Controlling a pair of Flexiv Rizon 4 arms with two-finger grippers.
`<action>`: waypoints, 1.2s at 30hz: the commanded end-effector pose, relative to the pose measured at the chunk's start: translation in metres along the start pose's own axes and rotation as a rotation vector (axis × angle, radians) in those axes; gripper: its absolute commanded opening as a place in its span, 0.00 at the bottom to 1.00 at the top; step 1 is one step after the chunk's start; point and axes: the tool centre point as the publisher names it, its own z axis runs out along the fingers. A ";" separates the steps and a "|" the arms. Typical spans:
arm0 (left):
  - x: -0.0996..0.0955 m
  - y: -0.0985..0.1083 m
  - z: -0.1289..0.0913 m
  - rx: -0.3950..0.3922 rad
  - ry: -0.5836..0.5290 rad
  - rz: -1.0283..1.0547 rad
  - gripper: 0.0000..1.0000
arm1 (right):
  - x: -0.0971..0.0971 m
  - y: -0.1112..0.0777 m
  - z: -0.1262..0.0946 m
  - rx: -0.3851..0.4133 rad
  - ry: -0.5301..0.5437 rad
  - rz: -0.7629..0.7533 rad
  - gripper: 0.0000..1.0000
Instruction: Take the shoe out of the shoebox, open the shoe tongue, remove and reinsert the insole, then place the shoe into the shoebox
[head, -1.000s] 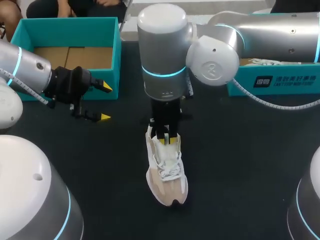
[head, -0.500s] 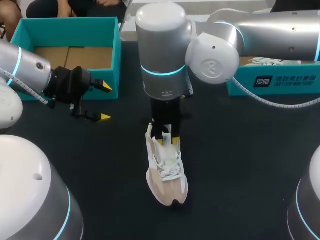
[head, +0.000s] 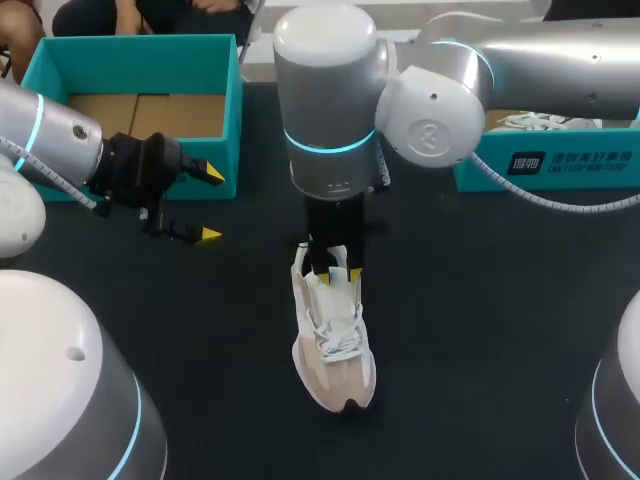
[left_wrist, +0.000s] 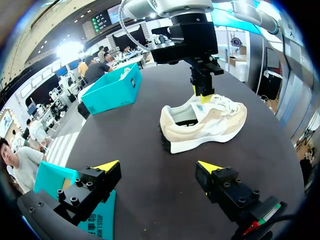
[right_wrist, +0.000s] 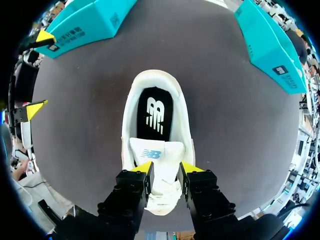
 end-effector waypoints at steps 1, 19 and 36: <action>0.001 0.000 0.000 -0.004 0.000 0.000 1.00 | -0.005 0.009 -0.026 -0.067 -0.043 -0.205 0.40; 0.001 0.000 0.000 -0.004 0.000 0.000 1.00 | 0.004 0.033 -0.047 -0.117 -0.171 -0.582 1.00; 0.001 0.000 0.000 -0.004 0.000 0.000 1.00 | -0.016 0.074 -0.037 -0.057 -0.121 -1.113 1.00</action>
